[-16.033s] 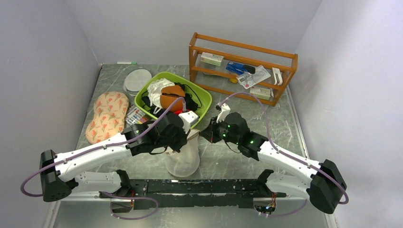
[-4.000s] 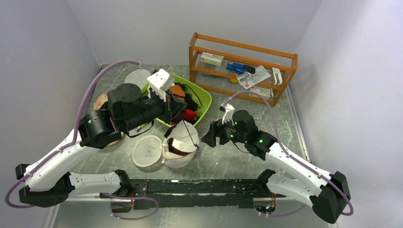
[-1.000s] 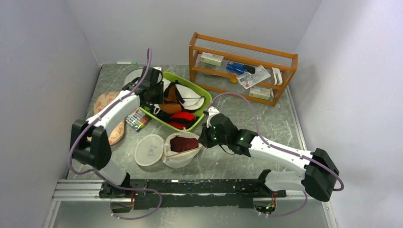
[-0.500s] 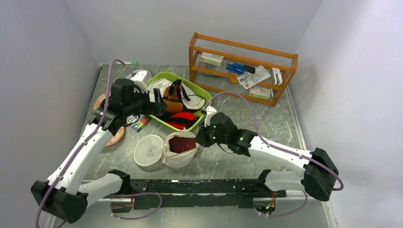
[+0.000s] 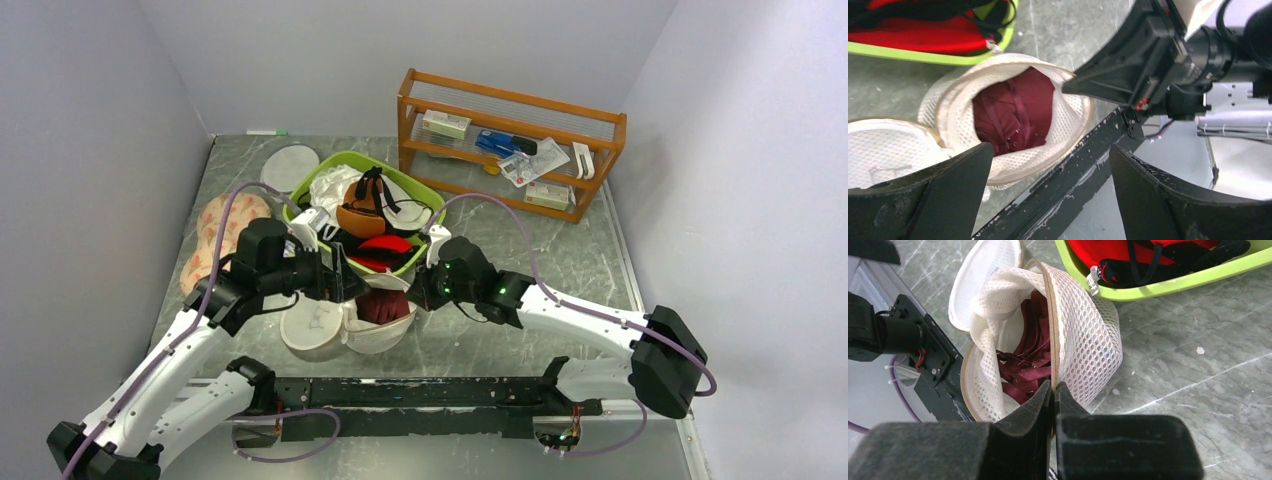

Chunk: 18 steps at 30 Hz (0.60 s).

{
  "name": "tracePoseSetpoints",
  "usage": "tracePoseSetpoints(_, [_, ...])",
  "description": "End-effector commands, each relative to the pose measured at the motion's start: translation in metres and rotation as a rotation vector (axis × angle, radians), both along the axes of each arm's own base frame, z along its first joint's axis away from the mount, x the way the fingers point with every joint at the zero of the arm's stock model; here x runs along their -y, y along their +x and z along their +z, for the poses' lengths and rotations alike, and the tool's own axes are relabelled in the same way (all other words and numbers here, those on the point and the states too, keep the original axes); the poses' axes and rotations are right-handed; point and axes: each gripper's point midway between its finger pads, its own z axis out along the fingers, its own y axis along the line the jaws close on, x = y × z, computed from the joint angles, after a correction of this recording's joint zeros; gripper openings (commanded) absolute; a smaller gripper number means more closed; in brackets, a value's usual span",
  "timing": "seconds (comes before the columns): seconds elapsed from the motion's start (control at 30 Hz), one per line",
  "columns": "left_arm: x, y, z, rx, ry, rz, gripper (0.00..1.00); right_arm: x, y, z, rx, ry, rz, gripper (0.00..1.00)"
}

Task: Unzip the laundry bag and remove the bra

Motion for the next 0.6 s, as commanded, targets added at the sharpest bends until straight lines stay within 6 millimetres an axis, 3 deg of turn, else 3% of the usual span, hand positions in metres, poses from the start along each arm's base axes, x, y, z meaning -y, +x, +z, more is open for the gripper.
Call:
tracePoseSetpoints(0.0, [0.017,-0.019,0.012,-0.003,-0.047,-0.096,0.98,-0.002,0.001,0.000,0.002,-0.013,0.007,0.02])
tracePoseSetpoints(0.2, [0.045,-0.034,-0.008,-0.020,-0.009,-0.182,0.89,0.002,-0.002,-0.006,-0.027,-0.003,-0.023,0.02])
tracePoseSetpoints(0.37, [0.068,-0.043,-0.016,0.053,0.039,-0.234,0.75,0.007,-0.006,-0.012,-0.063,-0.013,-0.045,0.02])
tracePoseSetpoints(0.57, [0.086,-0.048,-0.047,0.064,0.179,-0.254,0.56,0.018,-0.011,-0.022,-0.075,-0.026,-0.065,0.02])
